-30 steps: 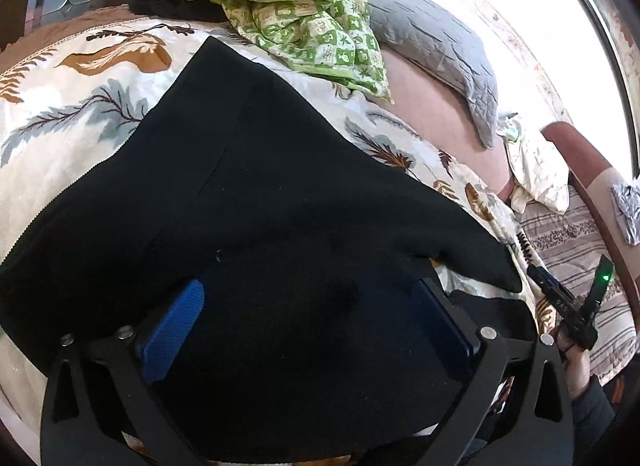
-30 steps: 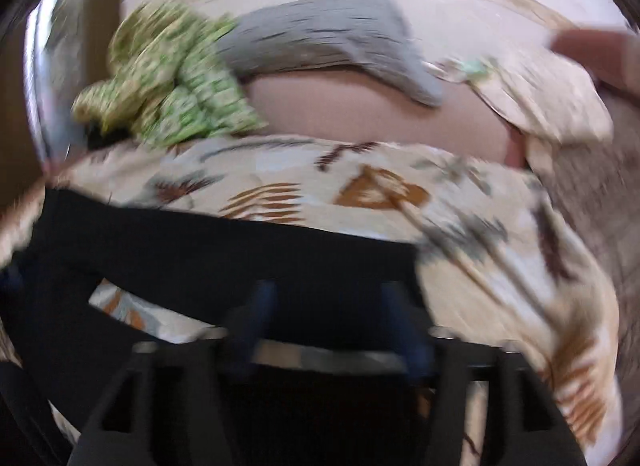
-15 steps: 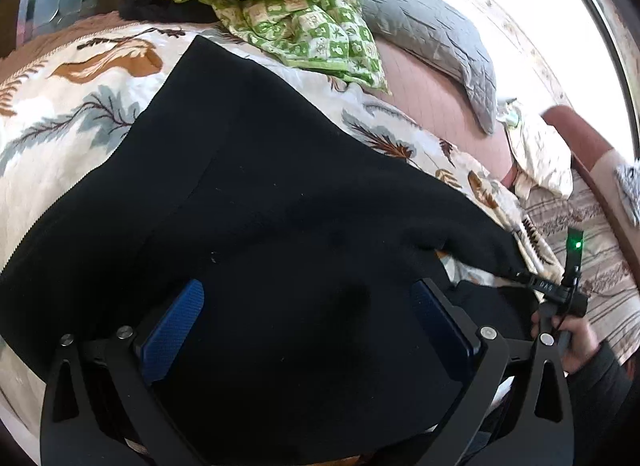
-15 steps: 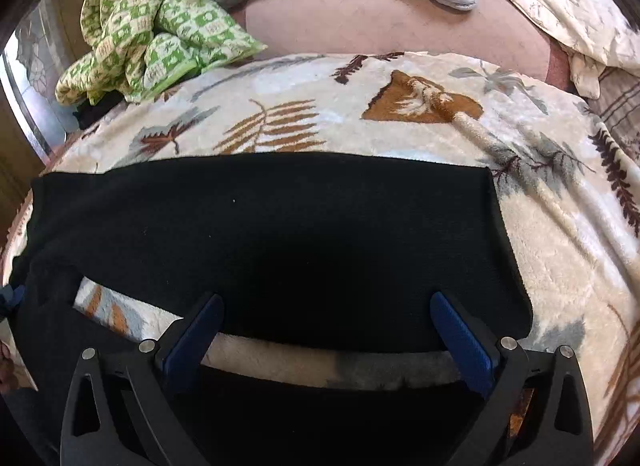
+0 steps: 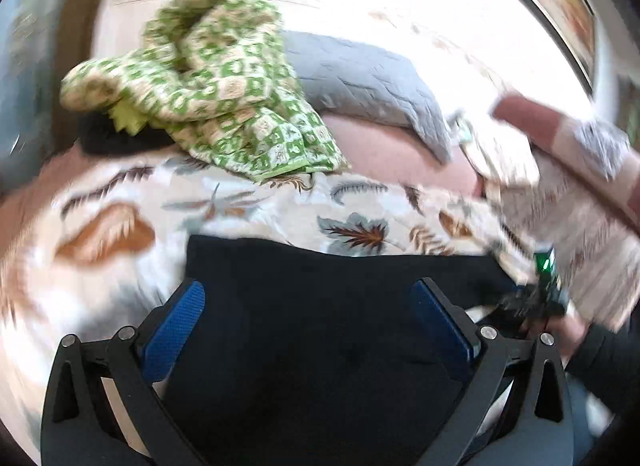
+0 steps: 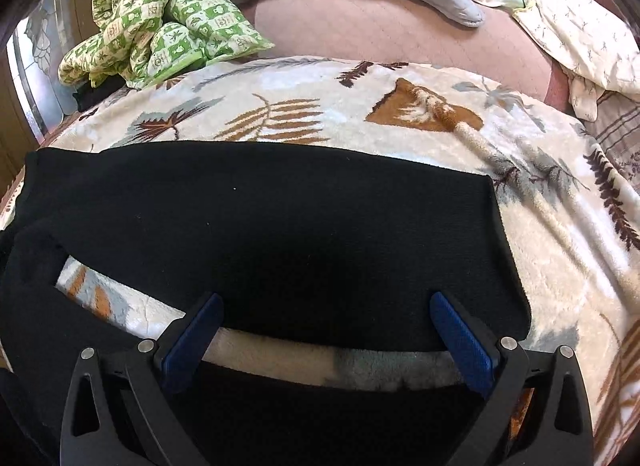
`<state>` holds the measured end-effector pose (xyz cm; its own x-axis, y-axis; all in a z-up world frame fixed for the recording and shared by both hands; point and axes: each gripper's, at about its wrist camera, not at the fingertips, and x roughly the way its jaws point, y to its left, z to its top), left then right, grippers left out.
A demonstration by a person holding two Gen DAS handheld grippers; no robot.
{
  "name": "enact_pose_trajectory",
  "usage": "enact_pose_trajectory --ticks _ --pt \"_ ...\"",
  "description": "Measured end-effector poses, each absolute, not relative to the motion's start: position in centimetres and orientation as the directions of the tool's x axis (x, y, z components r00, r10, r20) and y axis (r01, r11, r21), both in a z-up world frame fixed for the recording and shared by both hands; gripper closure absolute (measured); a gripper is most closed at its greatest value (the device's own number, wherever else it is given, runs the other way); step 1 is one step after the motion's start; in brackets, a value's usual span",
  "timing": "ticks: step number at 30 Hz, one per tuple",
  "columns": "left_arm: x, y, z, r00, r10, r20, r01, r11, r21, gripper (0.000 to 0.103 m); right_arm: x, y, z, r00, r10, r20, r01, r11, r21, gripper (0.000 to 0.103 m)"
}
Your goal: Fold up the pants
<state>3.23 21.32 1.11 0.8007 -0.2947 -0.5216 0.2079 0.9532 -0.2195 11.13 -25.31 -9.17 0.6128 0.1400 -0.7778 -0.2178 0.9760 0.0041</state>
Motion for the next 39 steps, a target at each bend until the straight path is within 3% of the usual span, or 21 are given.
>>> enact_pose_trajectory --ticks 3,10,12,14,16,21,23,25,28,36,39 --pt "7.4 23.7 0.0 0.745 -0.246 -0.62 0.225 0.968 -0.114 0.0 11.0 -25.3 -9.2 0.621 0.137 -0.772 -0.217 0.976 -0.001 0.001" --pt "12.4 25.1 -3.0 0.68 -0.25 -0.689 0.227 0.966 -0.126 0.003 11.0 -24.9 -9.4 0.634 0.123 -0.764 -0.211 0.977 -0.018 0.001" --pt "13.1 24.8 -4.1 0.657 -0.249 -0.711 0.234 0.965 -0.122 0.016 11.0 -24.9 -9.4 0.636 0.12 -0.762 -0.21 0.978 -0.02 0.001" --pt "13.6 24.7 -4.7 0.645 -0.246 -0.723 0.224 0.966 -0.129 0.041 11.0 -24.9 -9.5 0.637 0.121 -0.761 -0.21 0.978 -0.02 0.001" --pt "13.7 24.5 -4.8 0.652 -0.244 -0.718 0.222 0.967 -0.128 0.058 11.0 -24.9 -9.5 0.638 0.12 -0.761 -0.21 0.977 -0.022 0.001" --pt "14.2 24.5 -5.0 0.658 -0.229 -0.717 0.207 0.971 -0.12 0.059 11.0 -25.0 -9.5 0.64 0.118 -0.759 -0.21 0.977 -0.025 0.001" --pt "14.3 24.6 -4.9 0.652 -0.235 -0.721 0.205 0.97 -0.13 0.072 11.0 -24.9 -9.5 0.641 0.118 -0.759 -0.21 0.977 -0.025 0.001" --pt "14.4 24.4 -4.7 0.65 -0.233 -0.723 0.209 0.97 -0.124 0.077 11.0 -24.9 -9.5 0.64 0.118 -0.759 -0.21 0.977 -0.025 0.001" --pt "14.2 24.0 -4.4 0.658 -0.208 -0.724 0.203 0.975 -0.095 0.093 11.0 -24.9 -9.5 0.64 0.118 -0.759 -0.21 0.977 -0.025 0.001" --pt "13.5 22.8 -3.0 0.652 -0.206 -0.729 0.228 0.971 -0.07 0.093 10.9 -25.1 -9.4 0.642 0.131 -0.756 -0.21 0.978 -0.009 0.001" --pt "12.8 22.3 -1.9 0.672 -0.198 -0.713 0.238 0.97 -0.045 0.093 11.2 -26.6 -7.7 0.617 0.229 -0.753 -0.218 0.969 0.116 0.003"
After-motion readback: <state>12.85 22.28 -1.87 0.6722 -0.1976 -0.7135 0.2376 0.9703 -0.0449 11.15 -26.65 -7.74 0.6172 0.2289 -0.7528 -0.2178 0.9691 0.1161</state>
